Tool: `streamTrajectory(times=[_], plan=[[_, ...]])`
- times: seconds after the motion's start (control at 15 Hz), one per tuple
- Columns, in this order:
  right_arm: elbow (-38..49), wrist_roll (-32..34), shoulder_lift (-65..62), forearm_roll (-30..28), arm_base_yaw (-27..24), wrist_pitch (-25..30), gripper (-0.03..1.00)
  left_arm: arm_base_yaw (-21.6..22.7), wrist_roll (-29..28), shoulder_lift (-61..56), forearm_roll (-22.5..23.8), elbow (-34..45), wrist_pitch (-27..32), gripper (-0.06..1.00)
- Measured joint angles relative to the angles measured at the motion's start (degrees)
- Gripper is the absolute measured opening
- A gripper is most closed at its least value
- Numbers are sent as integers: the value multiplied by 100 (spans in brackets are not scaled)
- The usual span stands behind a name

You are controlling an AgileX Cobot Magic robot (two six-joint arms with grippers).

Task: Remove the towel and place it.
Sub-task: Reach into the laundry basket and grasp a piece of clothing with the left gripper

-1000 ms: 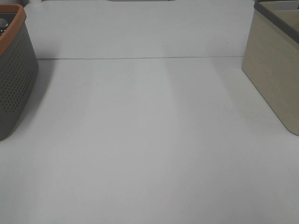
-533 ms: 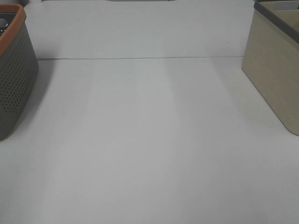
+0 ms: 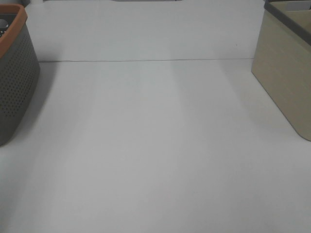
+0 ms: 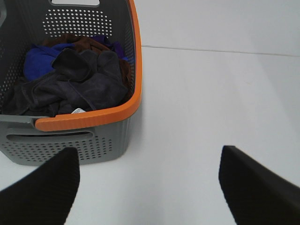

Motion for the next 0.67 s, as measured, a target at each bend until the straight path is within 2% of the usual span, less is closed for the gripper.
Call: streamTrajectory(times=[0.33,0.47,0.67], plan=[[0,0,0,0,0,0,70,0,-1295,1495,367,-504,-905,75],[0,0,0,0,0,0,70,0,-1644,1765,327,-556,-1123,75],[0,0,0,0,0,0,70,0,-1868,2063,332,-561,-1593,74]])
